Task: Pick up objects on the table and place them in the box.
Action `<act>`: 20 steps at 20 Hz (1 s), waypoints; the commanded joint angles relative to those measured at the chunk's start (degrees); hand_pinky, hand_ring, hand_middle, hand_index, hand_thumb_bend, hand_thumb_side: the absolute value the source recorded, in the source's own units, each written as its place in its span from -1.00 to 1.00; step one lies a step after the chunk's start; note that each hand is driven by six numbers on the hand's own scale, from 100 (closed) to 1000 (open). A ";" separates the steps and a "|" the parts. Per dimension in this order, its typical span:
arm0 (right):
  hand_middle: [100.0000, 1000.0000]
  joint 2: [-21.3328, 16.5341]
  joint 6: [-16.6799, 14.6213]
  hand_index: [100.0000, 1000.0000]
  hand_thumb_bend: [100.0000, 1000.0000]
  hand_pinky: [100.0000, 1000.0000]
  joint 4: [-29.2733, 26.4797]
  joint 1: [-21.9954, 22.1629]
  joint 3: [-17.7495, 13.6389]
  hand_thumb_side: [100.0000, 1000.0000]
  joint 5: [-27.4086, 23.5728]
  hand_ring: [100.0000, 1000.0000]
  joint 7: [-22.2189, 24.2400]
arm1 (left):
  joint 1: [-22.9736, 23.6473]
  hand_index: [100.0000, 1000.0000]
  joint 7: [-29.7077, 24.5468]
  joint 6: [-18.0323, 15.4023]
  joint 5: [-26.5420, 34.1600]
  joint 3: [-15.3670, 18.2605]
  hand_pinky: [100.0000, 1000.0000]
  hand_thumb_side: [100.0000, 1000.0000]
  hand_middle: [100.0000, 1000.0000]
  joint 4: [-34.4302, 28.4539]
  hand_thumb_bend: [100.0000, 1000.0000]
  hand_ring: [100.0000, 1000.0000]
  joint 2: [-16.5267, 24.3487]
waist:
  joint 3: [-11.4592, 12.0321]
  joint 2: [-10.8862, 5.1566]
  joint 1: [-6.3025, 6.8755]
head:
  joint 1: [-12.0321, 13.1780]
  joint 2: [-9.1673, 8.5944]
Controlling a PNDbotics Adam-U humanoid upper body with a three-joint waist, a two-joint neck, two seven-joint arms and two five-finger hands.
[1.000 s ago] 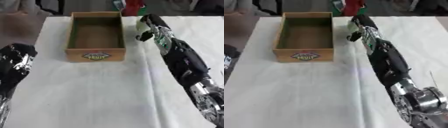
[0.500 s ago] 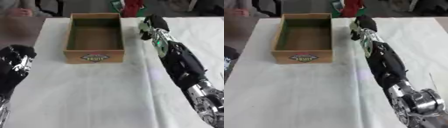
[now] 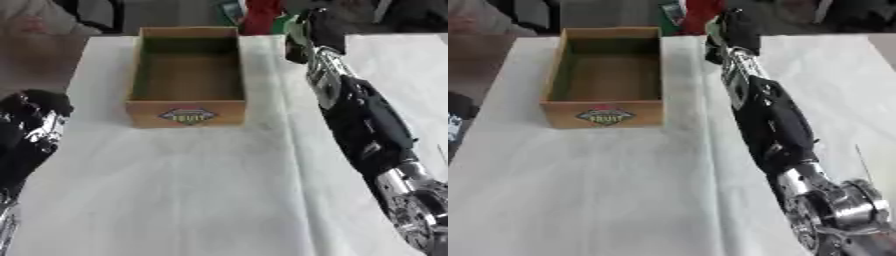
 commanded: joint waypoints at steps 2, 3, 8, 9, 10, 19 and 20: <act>0.09 1.34 -4.10 0.26 -1.00 -0.62 -4.28 -2.60 3.03 -1.00 -2.00 -0.13 1.83 | -0.52 0.08 -0.12 -0.06 0.25 -0.03 0.41 -0.40 0.05 -1.06 -0.66 0.17 0.46 | 0.19 -1.35 0.14 | -0.13 -0.35; 0.09 2.13 -5.35 0.27 -1.00 -0.62 -4.88 -2.94 3.98 -1.00 -2.06 -0.13 2.69 | -0.53 0.08 -0.15 -0.05 0.26 -0.06 0.41 -0.40 0.05 -1.05 -0.66 0.17 0.46 | 0.31 -1.36 0.16 | -0.22 -0.35; 0.10 6.01 -10.71 0.30 -1.00 -0.60 -6.90 -3.97 7.87 -1.00 -1.70 -0.13 6.79 | -0.64 0.08 -0.29 -0.01 0.33 -0.18 0.41 -0.40 0.05 -1.06 -0.65 0.17 0.43 | 0.79 -1.39 0.36 | -0.56 -0.42; 0.10 6.89 -11.77 0.30 -1.00 -0.60 -7.16 -4.06 8.62 -1.00 -1.70 -0.12 7.58 | -0.66 0.08 -0.32 -0.01 0.34 -0.20 0.41 -0.40 0.05 -1.06 -0.65 0.17 0.43 | 0.92 -1.38 0.38 | -0.65 -0.47; 0.10 7.67 -12.67 0.31 -1.00 -0.60 -7.34 -4.11 9.22 -1.00 -1.68 -0.12 8.27 | -0.69 0.08 -0.34 0.00 0.34 -0.22 0.41 -0.40 0.05 -1.05 -0.65 0.17 0.42 | 1.04 -1.38 0.40 | -0.72 -0.51; 0.20 12.62 -15.86 0.40 -0.67 -0.43 -3.75 -2.18 10.04 -1.00 0.50 0.02 11.53 | -0.95 0.08 -0.45 0.01 0.38 -0.29 0.41 -0.40 0.04 -1.13 -0.65 0.17 0.27 | 1.43 -1.35 0.51 | -0.93 -0.86; 0.25 12.82 -15.90 0.44 -0.58 -0.39 -3.13 -1.95 9.88 -1.00 0.72 0.05 11.85 | -0.97 0.08 -0.44 0.00 0.39 -0.29 0.41 -0.40 0.04 -1.14 -0.65 0.17 0.26 | 1.38 -1.35 0.50 | -0.93 -0.87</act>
